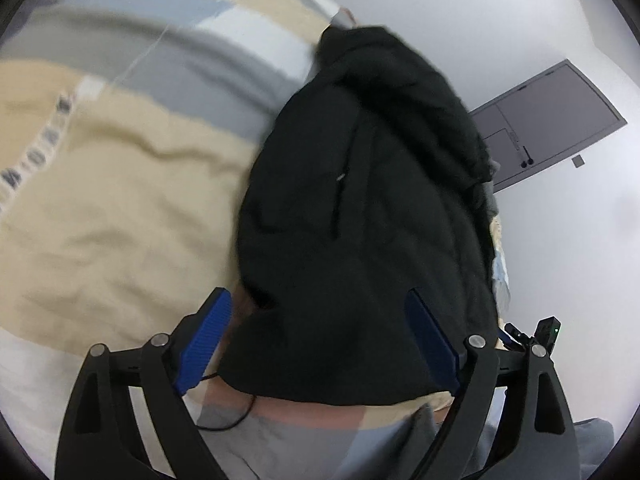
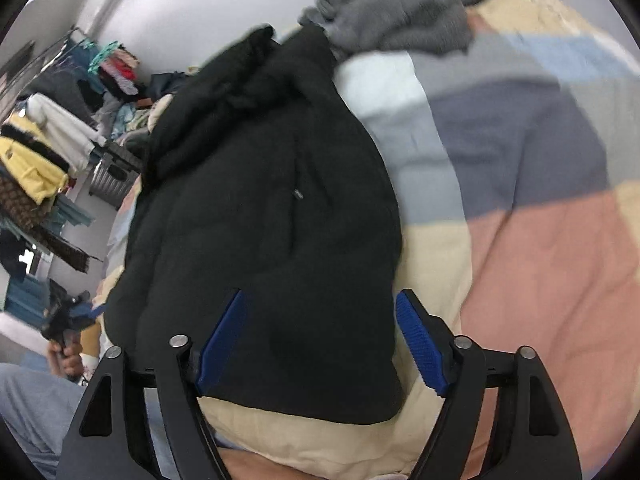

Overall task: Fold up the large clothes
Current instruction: 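Move both tools to the jacket hem and close on its edge, then lift the hem with both tools and fold it toward the collar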

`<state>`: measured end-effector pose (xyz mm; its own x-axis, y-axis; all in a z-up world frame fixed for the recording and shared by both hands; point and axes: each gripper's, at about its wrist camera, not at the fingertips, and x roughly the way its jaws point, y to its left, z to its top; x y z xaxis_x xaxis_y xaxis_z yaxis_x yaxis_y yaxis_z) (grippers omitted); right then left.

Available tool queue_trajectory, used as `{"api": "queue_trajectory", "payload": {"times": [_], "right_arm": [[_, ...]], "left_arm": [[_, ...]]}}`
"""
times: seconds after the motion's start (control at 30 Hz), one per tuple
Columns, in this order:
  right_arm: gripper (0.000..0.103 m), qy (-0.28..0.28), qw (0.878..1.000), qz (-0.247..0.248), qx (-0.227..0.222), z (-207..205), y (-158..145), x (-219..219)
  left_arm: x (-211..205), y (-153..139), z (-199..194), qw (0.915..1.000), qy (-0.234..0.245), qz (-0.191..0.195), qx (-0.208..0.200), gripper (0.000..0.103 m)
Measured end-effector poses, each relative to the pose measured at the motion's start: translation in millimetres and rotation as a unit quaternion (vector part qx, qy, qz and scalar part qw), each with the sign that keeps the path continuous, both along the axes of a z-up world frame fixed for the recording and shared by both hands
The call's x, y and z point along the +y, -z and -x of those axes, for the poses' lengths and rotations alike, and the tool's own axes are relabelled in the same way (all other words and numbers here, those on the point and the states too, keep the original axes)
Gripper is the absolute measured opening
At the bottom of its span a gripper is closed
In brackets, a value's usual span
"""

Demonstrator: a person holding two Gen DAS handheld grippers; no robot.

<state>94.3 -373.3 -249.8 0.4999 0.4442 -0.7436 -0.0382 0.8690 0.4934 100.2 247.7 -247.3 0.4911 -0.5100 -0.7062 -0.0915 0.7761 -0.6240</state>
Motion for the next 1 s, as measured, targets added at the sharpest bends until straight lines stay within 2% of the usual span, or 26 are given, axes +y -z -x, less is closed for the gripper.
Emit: {"api": "queue_trajectory", "payload": {"times": [0.13,0.23,0.27,0.43,0.5,0.63,0.73,0.83,0.93,1.0], "right_arm": [[0.079,-0.001,0.999,-0.031,0.022,-6,22,-1],[0.080,-0.022,0.996,-0.080,0.025,-7,30,6],[0.082,-0.032,0.995,-0.091,0.022,-8,28,8],[0.082,-0.078,0.990,-0.119,-0.024,2,7,20],[0.083,-0.086,0.990,-0.104,-0.029,4,6,22],[0.083,-0.078,0.994,-0.081,0.000,3,28,20],[0.083,-0.078,0.993,-0.083,0.001,-1,35,22],[0.081,-0.091,0.991,-0.097,-0.002,2,31,27],[0.061,-0.113,0.989,-0.098,-0.013,8,16,35],[0.030,-0.109,0.989,-0.097,-0.015,7,7,37]], "left_arm": [[-2,26,-2,0.9999,-0.003,0.009,0.011,0.091],[-10,37,-1,0.9988,0.010,0.047,0.005,0.091],[-14,37,-1,0.9977,0.019,0.065,-0.006,0.091],[-24,21,6,0.9932,0.048,0.093,-0.051,0.091],[-25,17,9,0.9931,0.054,0.084,-0.061,0.091],[-35,37,1,0.9967,0.067,0.033,-0.031,0.091],[-39,47,3,0.9969,0.066,0.032,-0.028,0.090],[-41,46,9,0.9958,0.073,0.048,-0.028,0.074],[-47,38,17,0.9947,0.087,0.048,-0.026,0.059],[-50,32,15,0.9946,0.084,0.057,-0.024,0.042]]}}
